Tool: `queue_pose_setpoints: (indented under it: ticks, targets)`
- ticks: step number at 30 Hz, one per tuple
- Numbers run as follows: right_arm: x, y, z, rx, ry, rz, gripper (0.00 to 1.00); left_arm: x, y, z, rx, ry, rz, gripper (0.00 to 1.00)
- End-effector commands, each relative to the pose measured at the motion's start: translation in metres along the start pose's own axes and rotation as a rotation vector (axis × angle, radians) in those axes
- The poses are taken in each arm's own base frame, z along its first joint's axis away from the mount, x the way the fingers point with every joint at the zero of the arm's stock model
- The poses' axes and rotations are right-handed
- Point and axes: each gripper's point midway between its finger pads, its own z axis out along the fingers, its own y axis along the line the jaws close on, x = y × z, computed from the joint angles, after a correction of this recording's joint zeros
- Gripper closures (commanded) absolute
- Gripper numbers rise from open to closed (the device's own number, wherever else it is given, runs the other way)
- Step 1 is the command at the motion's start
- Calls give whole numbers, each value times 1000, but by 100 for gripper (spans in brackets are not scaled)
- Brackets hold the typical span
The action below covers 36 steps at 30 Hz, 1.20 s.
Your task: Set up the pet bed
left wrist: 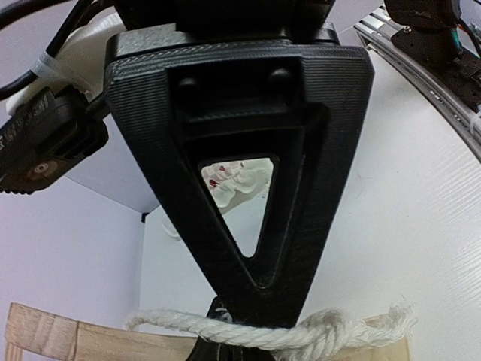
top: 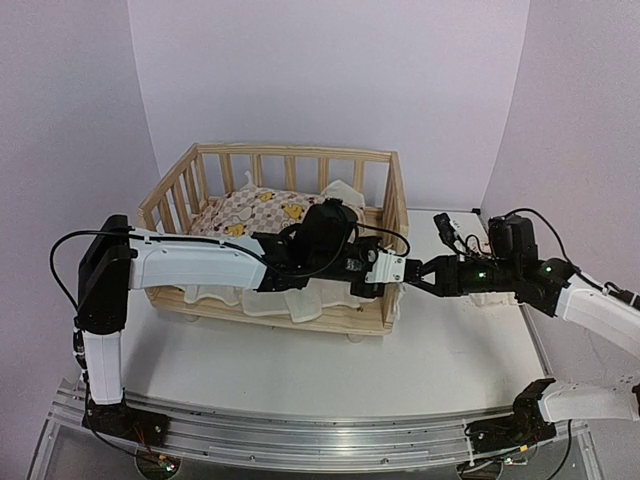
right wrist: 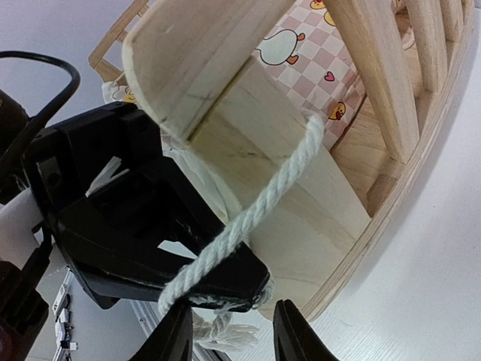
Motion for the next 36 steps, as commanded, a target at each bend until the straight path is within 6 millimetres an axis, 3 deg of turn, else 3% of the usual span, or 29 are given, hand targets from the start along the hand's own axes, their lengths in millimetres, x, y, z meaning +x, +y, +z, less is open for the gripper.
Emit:
queue_pose_setpoints:
  ticks: [1, 9, 12, 16, 21, 28, 36]
  targets:
    - [-17, 3, 6, -16, -48, -91, 67, 49, -38, 0, 180, 148, -183, 100]
    - [-17, 10, 4, -50, -57, -115, 85, 48, -24, 4, 153, 142, -219, 100]
    - [-13, 2, 10, -31, -39, -80, 79, 47, -18, 5, 128, 137, -225, 100]
    - [-7, -12, 15, 18, -28, -56, 78, 46, -17, 4, 120, 135, -223, 100]
    - [0, -14, 23, -11, 5, -88, 74, 47, -12, 4, 106, 131, -239, 100]
    - [10, -17, 14, -32, -42, -180, 73, 41, -3, 2, 107, 104, -346, 100]
    - [5, -16, 17, -164, -101, 0, 72, 43, -4, 8, 95, 75, -377, 100]
